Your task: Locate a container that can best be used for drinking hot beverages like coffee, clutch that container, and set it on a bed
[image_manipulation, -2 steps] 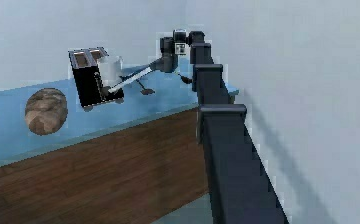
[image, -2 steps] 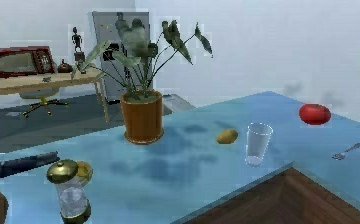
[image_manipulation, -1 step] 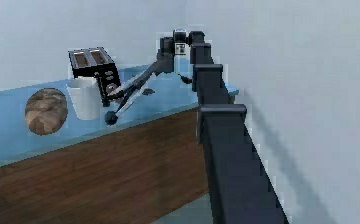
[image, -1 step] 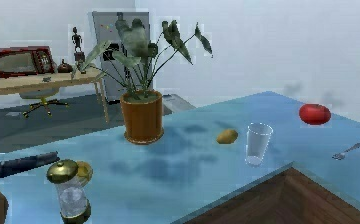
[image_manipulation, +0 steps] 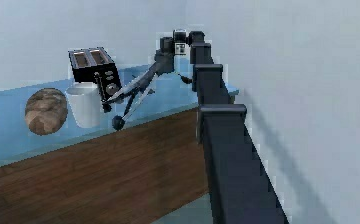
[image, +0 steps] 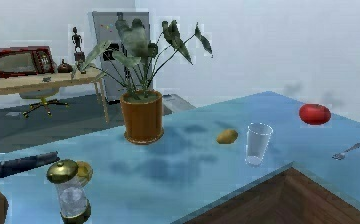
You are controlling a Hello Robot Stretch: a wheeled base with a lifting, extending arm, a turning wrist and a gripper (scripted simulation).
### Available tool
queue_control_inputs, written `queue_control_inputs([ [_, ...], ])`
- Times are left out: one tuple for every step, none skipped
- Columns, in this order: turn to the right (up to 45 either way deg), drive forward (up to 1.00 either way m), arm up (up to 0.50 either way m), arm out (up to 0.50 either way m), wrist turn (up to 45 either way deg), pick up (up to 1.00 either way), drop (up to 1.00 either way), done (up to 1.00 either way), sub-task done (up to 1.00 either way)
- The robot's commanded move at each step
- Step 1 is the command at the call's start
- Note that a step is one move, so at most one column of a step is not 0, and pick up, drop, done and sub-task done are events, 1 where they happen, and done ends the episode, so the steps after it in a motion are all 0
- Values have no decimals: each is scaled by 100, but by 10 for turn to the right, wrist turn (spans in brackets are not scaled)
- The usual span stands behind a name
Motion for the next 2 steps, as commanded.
queue_control_inputs([
  [0,0,0,-48,0,0,0,0,0],
  [-450,0,0,0,0,0,0,0,0],
])
